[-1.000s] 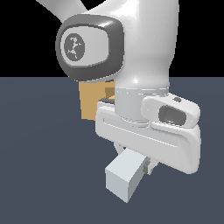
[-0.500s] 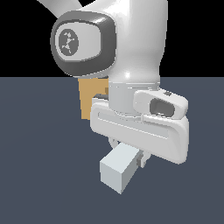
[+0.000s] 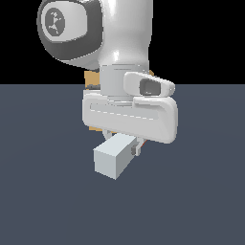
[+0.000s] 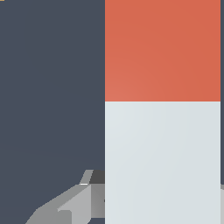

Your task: Insert the peg into the horizontal hole in a box.

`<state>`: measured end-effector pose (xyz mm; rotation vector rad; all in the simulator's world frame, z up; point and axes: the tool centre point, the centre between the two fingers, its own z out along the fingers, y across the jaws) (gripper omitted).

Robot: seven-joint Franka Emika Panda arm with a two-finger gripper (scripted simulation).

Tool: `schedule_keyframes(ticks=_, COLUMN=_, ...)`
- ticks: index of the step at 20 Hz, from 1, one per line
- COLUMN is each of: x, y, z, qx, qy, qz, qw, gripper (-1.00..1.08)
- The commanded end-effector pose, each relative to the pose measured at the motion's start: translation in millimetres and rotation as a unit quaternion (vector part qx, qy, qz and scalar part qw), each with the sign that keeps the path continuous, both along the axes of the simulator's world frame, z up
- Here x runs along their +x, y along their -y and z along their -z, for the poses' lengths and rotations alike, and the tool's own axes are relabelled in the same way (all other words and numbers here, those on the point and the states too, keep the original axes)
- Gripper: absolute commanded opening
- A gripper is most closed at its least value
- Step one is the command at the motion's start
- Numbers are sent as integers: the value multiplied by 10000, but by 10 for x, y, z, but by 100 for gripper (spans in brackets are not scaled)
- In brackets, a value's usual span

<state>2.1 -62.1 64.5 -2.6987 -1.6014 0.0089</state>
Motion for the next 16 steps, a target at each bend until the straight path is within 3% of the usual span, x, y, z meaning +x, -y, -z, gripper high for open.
schedule_keyframes(ticks=1, x=-107, y=-103, z=-149, qx=-1, qy=33, qz=-198, qw=9998, gripper=-100)
schedule_keyframes(ticks=9, x=-440, y=-334, z=-455, qx=-1, qy=33, qz=-689, qw=9976, gripper=-100)
schedule_keyframes(ticks=16, x=-587, y=-421, z=-593, qx=0, qy=34, qz=-900, qw=9959, gripper=-100)
